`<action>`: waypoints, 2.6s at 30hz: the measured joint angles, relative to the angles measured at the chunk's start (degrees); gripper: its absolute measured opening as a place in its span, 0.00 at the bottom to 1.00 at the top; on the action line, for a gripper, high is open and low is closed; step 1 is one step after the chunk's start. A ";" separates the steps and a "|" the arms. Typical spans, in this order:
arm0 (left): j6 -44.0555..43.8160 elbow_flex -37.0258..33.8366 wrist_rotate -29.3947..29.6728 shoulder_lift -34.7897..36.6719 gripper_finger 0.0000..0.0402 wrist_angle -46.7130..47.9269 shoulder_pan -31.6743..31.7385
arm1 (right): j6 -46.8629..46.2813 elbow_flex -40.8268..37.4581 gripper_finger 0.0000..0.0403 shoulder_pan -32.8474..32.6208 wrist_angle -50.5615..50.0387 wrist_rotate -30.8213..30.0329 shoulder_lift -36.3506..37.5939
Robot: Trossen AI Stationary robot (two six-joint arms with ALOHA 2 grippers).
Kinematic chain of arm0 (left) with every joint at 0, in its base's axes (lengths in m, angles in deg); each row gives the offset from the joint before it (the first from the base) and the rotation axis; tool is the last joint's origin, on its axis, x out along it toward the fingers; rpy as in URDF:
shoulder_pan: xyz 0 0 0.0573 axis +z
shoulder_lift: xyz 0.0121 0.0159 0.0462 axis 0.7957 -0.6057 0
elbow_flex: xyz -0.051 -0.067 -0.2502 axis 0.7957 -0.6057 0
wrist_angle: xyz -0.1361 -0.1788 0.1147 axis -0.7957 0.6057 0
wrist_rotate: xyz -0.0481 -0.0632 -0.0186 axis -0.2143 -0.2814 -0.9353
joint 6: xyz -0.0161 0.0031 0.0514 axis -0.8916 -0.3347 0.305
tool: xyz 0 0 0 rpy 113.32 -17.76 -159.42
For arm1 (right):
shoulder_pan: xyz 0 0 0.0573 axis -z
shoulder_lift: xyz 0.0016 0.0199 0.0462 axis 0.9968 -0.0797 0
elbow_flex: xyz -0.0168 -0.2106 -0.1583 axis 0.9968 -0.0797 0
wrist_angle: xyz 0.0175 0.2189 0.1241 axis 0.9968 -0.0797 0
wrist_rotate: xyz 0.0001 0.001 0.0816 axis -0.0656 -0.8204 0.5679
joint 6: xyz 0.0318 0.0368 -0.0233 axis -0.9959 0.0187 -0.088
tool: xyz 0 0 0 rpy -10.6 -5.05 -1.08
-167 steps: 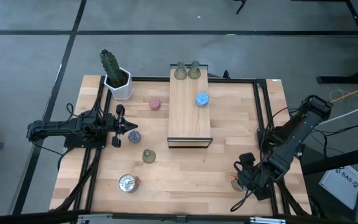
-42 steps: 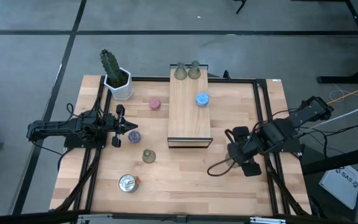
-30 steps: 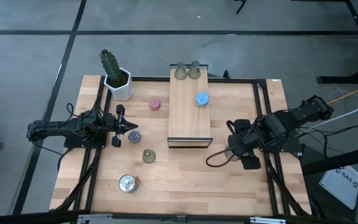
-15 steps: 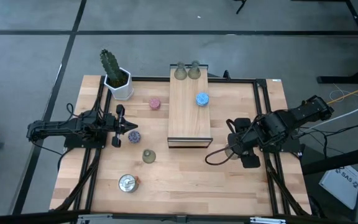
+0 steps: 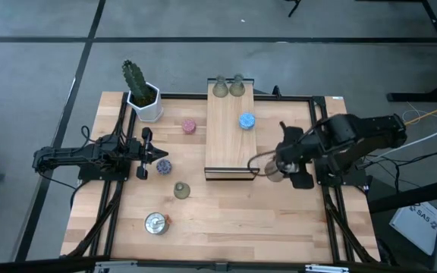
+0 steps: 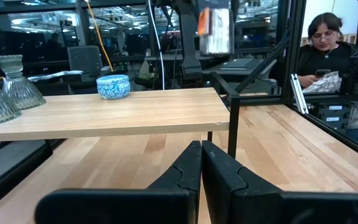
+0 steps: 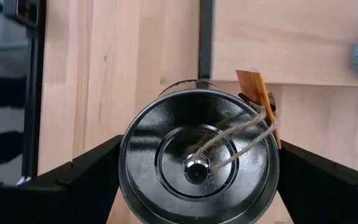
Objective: Pick & Place candle stick holders
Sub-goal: Put the right silver scented candle can on the shelf
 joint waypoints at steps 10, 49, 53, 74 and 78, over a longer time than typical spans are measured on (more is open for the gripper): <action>0.00 0.00 -0.02 0.00 0.02 0.00 0.00 | 1.67 4.91 0.90 6.81 -2.15 0.02 0.00; 0.02 0.00 0.05 0.00 0.02 0.01 0.00 | 4.39 18.47 0.90 21.00 0.43 0.24 -12.83; 0.01 0.01 0.04 0.00 0.02 0.02 -0.01 | 4.63 22.55 0.90 20.98 -0.57 0.78 -16.34; 0.02 0.02 0.02 -0.01 0.02 0.02 0.00 | 4.20 25.40 0.90 19.65 -1.54 1.66 -21.32; 0.02 0.00 0.02 0.00 0.02 0.00 -0.01 | 4.41 25.40 0.90 19.65 -3.24 1.67 -22.22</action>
